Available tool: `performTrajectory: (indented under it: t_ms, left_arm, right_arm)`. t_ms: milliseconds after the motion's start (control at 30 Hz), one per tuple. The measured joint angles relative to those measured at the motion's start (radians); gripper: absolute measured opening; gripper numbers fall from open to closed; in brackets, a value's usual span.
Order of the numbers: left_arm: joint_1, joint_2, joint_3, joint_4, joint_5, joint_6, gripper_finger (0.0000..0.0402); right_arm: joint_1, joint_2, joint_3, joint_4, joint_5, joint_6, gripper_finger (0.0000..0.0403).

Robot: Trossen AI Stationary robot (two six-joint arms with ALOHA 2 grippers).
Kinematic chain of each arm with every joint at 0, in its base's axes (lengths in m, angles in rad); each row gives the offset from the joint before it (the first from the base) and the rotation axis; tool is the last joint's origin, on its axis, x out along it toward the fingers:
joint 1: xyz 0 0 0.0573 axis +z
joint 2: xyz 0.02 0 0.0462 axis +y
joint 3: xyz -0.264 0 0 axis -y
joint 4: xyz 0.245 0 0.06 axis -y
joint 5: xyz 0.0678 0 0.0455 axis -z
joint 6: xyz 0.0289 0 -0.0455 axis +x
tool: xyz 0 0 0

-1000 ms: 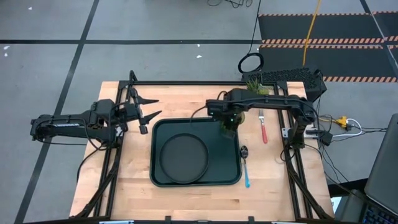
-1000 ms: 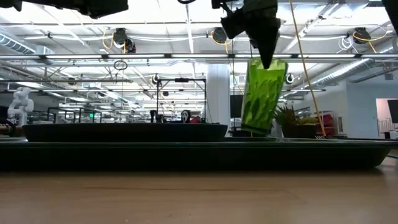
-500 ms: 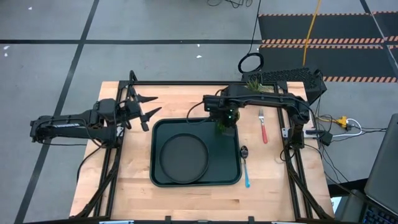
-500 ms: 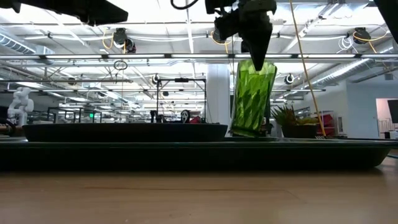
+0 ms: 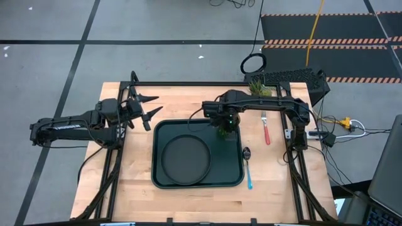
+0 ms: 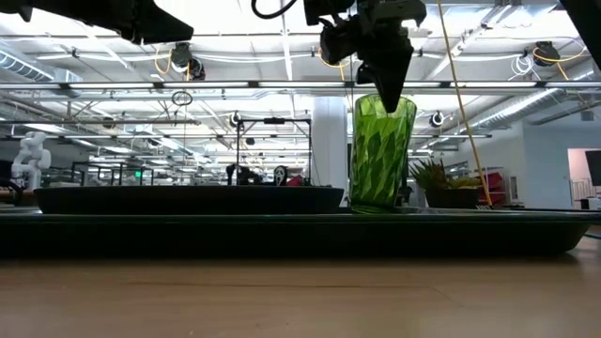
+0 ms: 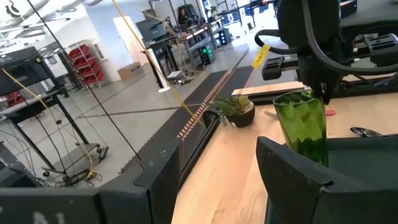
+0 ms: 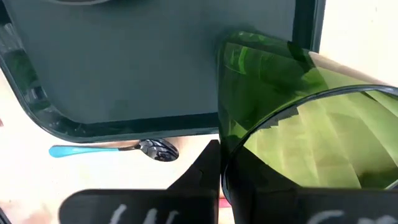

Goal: Pick and place plate/cup/fork/spoon on tray
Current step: Put the green cup to the top right of the black plate on the black tray

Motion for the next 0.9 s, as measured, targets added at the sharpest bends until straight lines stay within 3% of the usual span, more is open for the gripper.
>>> performTrajectory:
  t_ms: [433,900]
  left_arm:
    - [0.0,0.0,0.0,-0.011,0.0,-0.004,0.0209]
    - [0.0,0.0,0.0,-0.009,0.0,-0.006,0.0209]
  right_arm:
    - [0.017,-0.007,-0.137,-0.004,0.003,0.042,0.0]
    - [0.016,-0.013,-0.143,-0.001,0.013,0.045,0.0]
